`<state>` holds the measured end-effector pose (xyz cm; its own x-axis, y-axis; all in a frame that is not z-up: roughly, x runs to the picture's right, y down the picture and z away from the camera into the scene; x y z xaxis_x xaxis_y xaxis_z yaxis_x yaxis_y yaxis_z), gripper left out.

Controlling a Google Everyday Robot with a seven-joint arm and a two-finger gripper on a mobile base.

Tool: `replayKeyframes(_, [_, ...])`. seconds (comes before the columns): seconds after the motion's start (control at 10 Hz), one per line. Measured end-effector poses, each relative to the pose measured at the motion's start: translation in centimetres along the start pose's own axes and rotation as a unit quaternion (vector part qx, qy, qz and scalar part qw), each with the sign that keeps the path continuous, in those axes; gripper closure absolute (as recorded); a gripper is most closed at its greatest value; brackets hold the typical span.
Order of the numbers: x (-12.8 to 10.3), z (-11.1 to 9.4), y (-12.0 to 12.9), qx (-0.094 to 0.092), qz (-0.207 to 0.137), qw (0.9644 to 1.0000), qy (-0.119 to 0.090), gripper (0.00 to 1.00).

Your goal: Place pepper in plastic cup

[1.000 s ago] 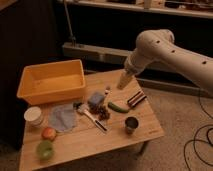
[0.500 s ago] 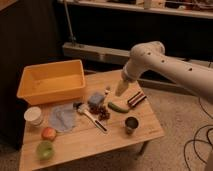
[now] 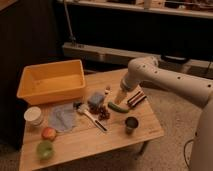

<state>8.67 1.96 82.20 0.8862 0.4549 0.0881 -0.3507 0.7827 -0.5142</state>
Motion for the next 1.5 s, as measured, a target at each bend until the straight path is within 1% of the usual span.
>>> replayKeyframes(0.1, [-0.1, 1.5, 0.0, -0.013, -0.006, 0.9999, -0.001, 0.20])
replayKeyframes(0.3, [0.0, 3.0, 0.1, -0.027, -0.007, 0.9996, -0.002, 0.20])
replayKeyframes(0.4, [1.0, 4.4, 0.2, -0.040, -0.002, 0.9992, 0.001, 0.20])
replayKeyframes(0.6, [1.6, 5.7, 0.4, -0.055, 0.001, 0.9985, 0.007, 0.20])
replayKeyframes(0.8, [2.1, 6.5, 0.5, -0.066, -0.002, 0.9977, 0.012, 0.20])
replayKeyframes(1.0, [2.2, 7.4, 0.7, -0.074, -0.007, 0.9971, 0.013, 0.20])
replayKeyframes(1.2, [2.5, 9.1, 1.0, -0.082, -0.008, 0.9965, 0.014, 0.20])
replayKeyframes(1.5, [2.8, 10.5, 1.5, -0.096, -0.006, 0.9953, 0.014, 0.20])
